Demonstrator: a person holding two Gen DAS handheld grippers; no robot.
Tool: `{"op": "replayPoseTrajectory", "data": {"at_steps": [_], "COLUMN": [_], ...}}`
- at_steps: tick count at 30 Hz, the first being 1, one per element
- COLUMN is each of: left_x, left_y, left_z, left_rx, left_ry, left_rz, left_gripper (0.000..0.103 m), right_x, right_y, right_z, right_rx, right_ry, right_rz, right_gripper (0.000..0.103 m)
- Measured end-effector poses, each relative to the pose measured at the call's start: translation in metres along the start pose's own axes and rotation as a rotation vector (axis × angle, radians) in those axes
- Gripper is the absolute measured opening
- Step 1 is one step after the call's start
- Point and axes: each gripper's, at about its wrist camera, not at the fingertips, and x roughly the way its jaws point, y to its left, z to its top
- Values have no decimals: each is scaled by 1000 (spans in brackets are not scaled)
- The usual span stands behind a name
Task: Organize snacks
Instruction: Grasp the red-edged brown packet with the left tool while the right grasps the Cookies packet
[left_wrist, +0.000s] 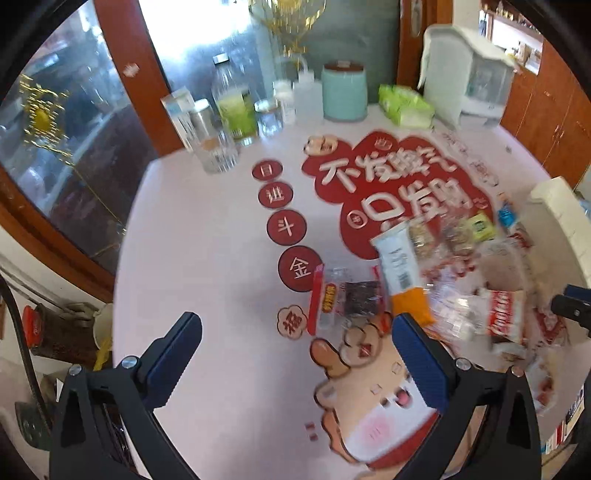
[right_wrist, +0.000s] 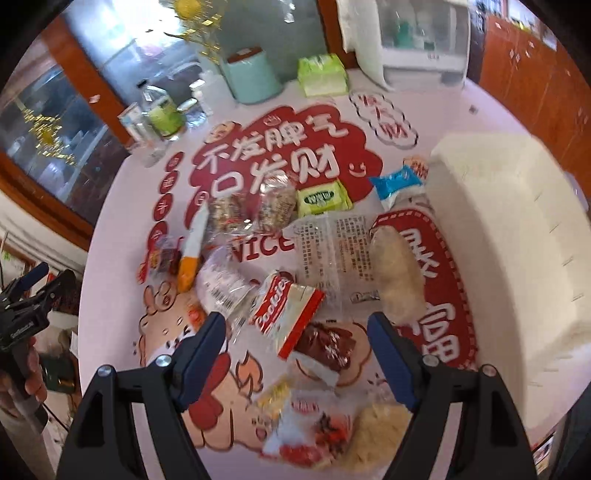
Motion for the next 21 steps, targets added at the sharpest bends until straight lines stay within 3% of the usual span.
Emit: {"op": "replayPoseTrajectory", "data": {"at_steps": [5, 9, 13, 16, 21], "left_x": [64, 99, 121, 131, 139], "left_y": [-14, -30, -31, -26, -35], "left_z": [7, 5, 9, 13, 16], "left_rx": [114, 207, 175, 91, 93], "left_ry": [82, 143, 186, 222, 245], "left_rz": [-138, -153, -176, -245, -264], "left_gripper": [102, 102, 102, 102, 102], "right_x": [39, 61, 76, 86, 89], "right_y": [-3, -2, -1, 0, 4], "right_z": [5, 8, 7, 4, 3], "right_rx": [54, 61, 65, 64, 48], "right_ry": [65, 102, 133, 165, 165], "right_rz": [26, 19, 34, 50, 59], "right_gripper": [79, 74, 68, 61, 57]}}
